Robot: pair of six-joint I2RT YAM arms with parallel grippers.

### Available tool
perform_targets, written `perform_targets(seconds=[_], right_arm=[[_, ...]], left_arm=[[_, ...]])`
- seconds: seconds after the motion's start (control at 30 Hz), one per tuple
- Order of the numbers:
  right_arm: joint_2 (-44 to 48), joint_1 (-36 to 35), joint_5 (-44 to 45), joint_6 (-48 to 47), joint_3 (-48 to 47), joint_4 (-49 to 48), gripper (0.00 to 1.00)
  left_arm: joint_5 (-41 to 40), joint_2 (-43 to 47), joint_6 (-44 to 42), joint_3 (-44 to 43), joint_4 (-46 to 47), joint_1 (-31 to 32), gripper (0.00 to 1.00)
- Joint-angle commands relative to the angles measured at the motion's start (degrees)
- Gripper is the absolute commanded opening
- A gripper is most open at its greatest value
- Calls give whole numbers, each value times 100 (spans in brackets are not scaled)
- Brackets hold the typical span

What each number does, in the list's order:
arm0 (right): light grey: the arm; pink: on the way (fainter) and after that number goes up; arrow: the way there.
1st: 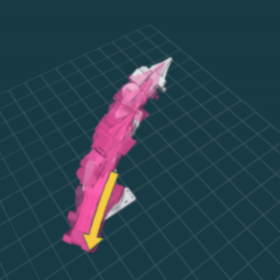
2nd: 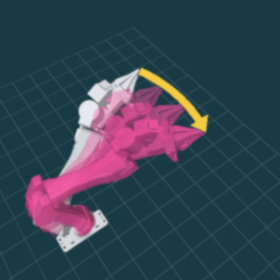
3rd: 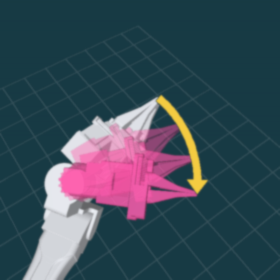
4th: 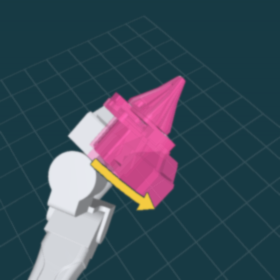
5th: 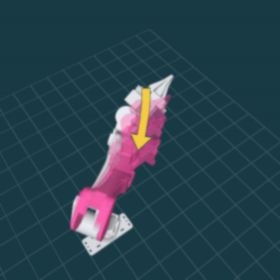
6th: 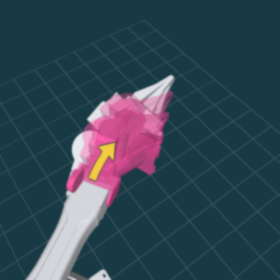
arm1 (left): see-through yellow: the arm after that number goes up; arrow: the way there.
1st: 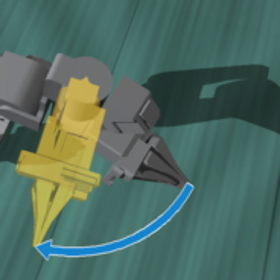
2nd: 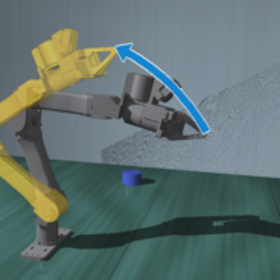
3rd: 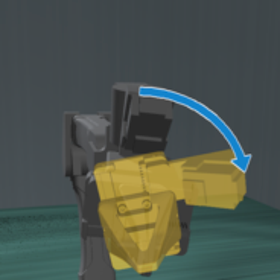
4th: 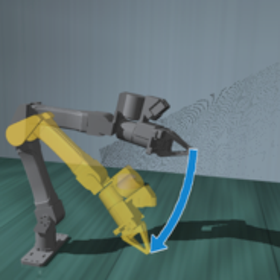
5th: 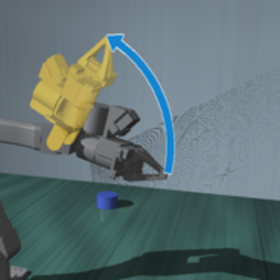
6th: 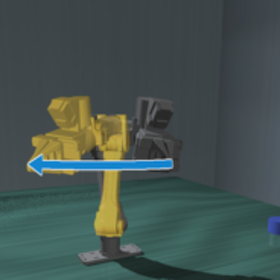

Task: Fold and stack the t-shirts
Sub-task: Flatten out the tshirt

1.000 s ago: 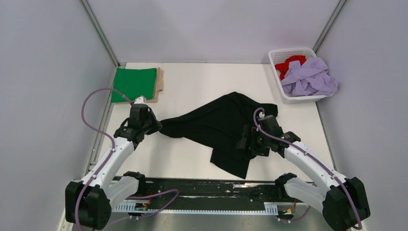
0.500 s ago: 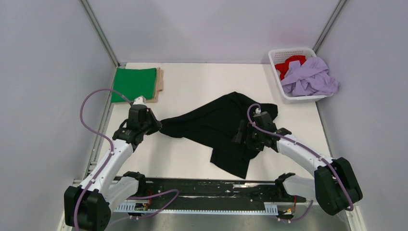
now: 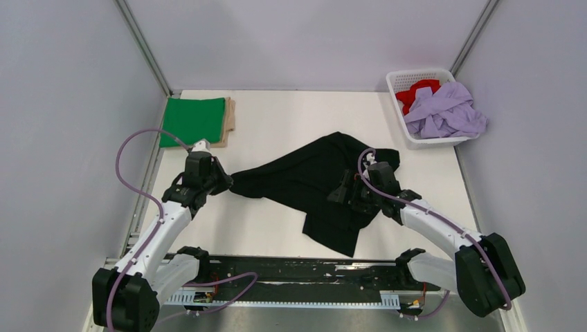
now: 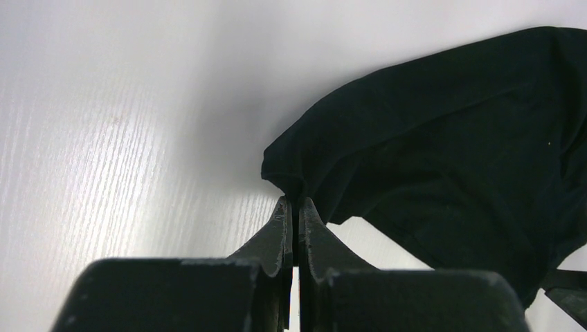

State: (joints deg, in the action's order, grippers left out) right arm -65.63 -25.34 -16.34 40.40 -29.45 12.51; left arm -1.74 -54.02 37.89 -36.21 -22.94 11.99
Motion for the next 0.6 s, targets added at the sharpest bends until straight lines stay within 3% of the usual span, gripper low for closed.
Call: perform_targets(seconds=[0.0, 0.17, 0.27, 0.5, 0.57], right_arm=[[283, -23, -244, 84, 177, -478, 92], [264, -110, -570, 161, 418, -581, 85], [254, -175, -568, 169, 535, -554, 76], [122, -225, -87, 237, 785, -384, 66], [31, -238, 8, 236, 801, -442, 55]], left_arm=[[33, 111, 56, 26, 88, -21, 0], [86, 113, 69, 56, 128, -21, 0], [130, 91, 79, 70, 152, -21, 0], [139, 67, 72, 100, 186, -21, 0], [139, 56, 70, 113, 199, -21, 0]])
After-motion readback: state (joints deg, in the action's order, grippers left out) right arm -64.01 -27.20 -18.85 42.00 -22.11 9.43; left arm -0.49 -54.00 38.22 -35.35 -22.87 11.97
